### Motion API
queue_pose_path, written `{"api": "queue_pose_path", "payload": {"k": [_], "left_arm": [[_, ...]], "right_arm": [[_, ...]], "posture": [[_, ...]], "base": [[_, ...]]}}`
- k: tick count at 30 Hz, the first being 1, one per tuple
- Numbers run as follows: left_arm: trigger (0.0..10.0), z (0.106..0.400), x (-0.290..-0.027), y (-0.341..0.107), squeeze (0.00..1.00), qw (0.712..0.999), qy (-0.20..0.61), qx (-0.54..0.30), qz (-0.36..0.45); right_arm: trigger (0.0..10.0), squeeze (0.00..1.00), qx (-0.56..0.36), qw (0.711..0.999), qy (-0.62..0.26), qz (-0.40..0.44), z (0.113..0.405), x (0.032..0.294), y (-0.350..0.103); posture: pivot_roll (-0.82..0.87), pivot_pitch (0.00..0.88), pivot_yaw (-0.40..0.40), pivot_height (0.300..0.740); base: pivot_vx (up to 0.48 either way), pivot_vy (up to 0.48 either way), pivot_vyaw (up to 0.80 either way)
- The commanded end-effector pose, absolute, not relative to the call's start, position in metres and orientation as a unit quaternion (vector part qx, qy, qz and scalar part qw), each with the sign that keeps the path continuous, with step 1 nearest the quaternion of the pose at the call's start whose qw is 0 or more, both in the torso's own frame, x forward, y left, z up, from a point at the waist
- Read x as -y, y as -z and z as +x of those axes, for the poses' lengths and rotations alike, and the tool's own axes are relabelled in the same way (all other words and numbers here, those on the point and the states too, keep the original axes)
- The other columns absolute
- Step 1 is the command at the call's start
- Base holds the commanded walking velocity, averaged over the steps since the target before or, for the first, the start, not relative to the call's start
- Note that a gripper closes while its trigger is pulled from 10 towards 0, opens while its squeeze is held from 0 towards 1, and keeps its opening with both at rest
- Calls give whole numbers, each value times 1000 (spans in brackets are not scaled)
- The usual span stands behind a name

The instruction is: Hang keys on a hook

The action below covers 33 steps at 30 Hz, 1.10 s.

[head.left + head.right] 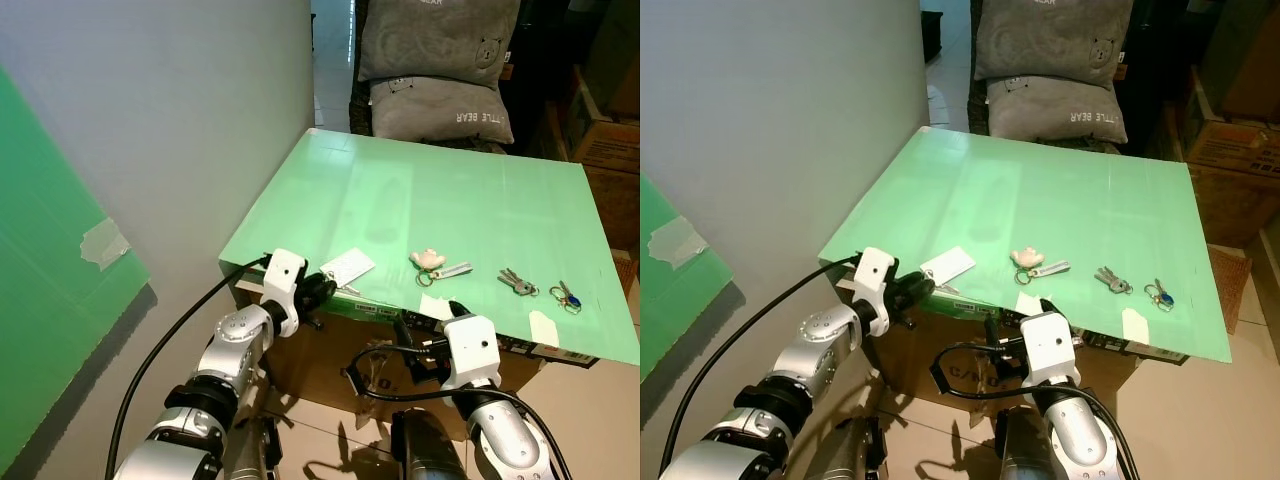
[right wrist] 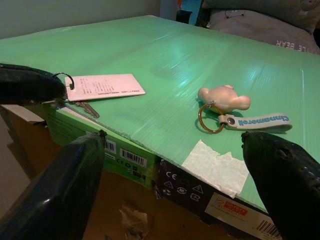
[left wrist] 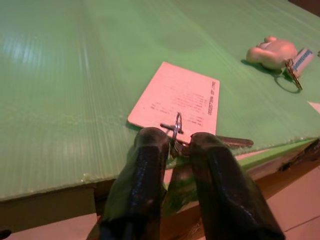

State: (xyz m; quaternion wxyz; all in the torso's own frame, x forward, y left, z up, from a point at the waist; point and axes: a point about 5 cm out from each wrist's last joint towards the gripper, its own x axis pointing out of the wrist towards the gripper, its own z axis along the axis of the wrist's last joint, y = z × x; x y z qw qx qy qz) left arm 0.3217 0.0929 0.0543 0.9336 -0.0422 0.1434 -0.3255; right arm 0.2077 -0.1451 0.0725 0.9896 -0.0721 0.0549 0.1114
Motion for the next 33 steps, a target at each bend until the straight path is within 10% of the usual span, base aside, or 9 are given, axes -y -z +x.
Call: {"api": "queue_pose_path", "payload": {"k": [1, 33], "left_arm": [[0, 325, -93, -57, 0, 936, 319, -141, -46], [0, 336, -93, -83, 0, 936, 326, -84, -105]], "right_arm": [[10000, 0, -60, 989, -113, -70, 208, 144, -72], [10000, 0, -58, 989, -107, -78, 217, 149, -74]], "posture": [[-222, 19, 75, 626], [-229, 0, 75, 626]], "base": [[0, 0, 0], [0, 0, 0]]}}
